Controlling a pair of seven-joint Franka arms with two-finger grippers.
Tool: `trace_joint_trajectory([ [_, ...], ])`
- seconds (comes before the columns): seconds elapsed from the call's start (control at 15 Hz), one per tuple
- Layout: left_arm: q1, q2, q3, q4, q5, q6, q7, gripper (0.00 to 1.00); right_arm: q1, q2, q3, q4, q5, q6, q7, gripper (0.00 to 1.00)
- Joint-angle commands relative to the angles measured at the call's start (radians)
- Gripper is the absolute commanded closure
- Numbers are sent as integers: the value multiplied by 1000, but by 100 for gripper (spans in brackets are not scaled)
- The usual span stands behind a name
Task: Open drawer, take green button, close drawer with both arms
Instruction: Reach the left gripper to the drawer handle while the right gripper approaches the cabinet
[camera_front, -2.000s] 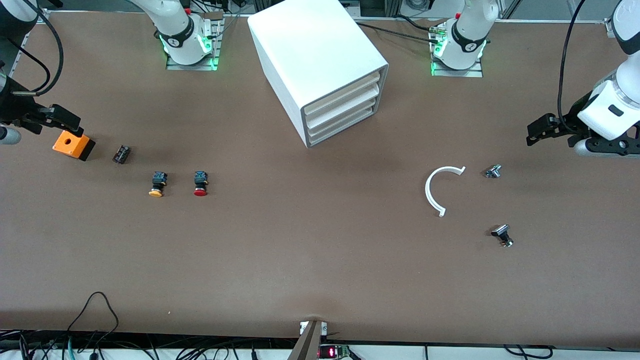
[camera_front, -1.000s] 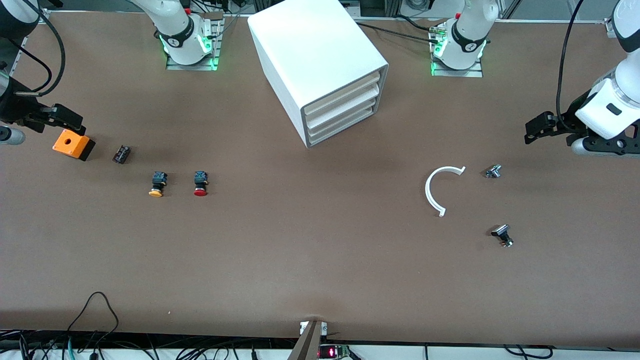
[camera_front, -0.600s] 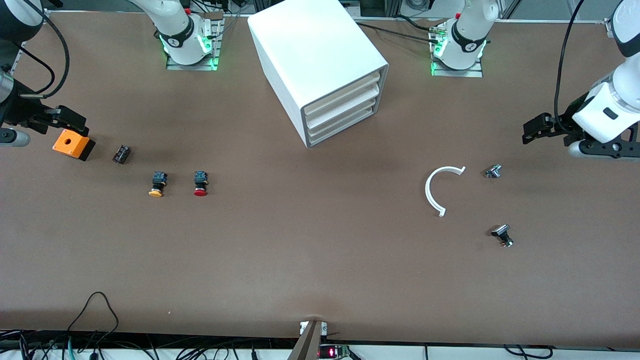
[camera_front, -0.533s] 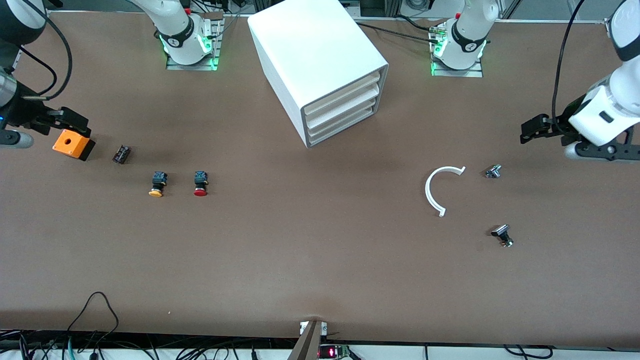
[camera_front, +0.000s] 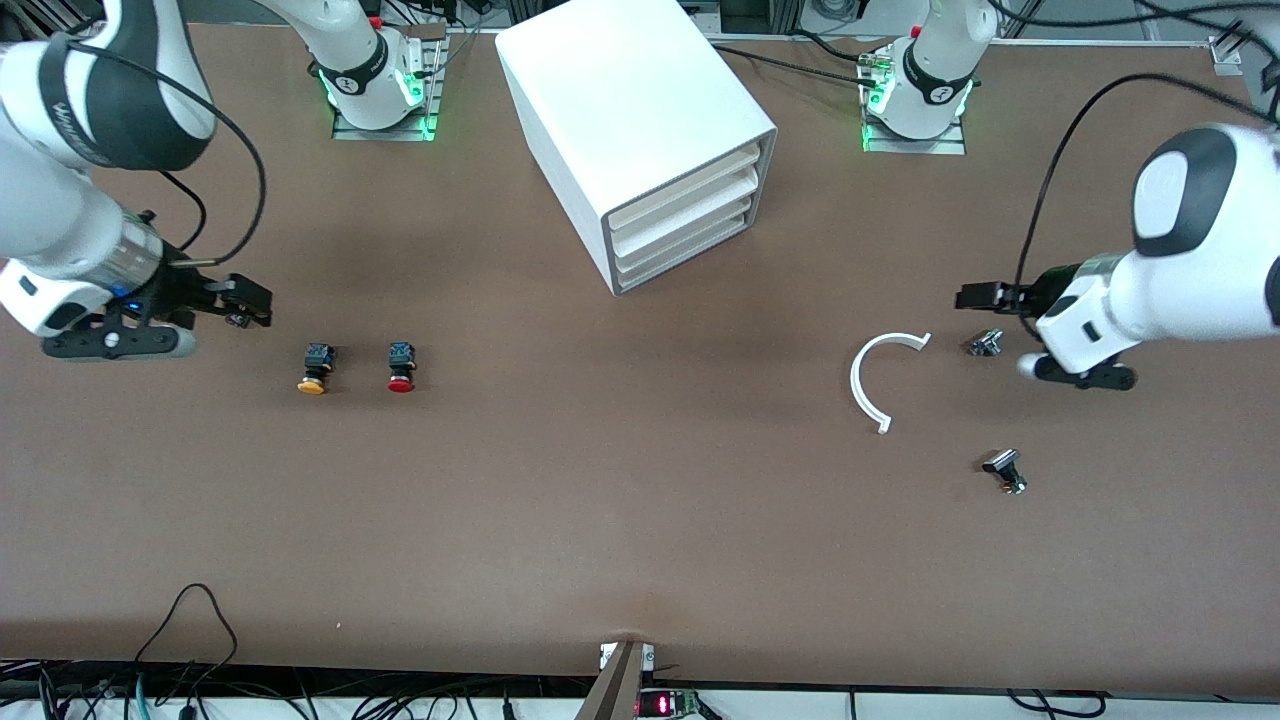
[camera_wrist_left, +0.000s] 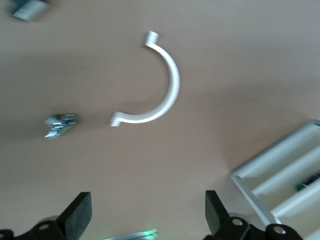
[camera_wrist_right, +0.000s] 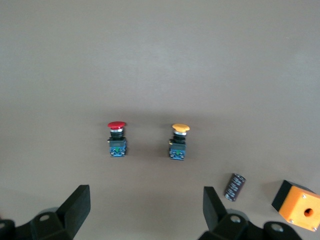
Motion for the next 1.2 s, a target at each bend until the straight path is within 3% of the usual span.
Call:
trace_joint_trajectory([
  [0.0, 3, 116, -2, -6, -158, 1, 50, 0, 23, 13, -5, 25, 14, 6, 11, 0],
  [0.2, -7, 176, -6, -100, -333, 18, 54, 0, 40, 40, -2, 57, 36, 11, 11, 0],
  [0.33, -35, 190, -28, -195, -442, 29, 97, 0, 51, 89, -2, 114, 117, 29, 9, 0],
  [0.6, -72, 206, -98, -367, -620, 198, 226, 0, 115, 158, 0, 191, 152, 23, -8, 0],
  [1.13, -190, 282, -105, -473, -892, 291, 553, 0, 164, 235, 72, 275, 140, 29, -17, 0],
])
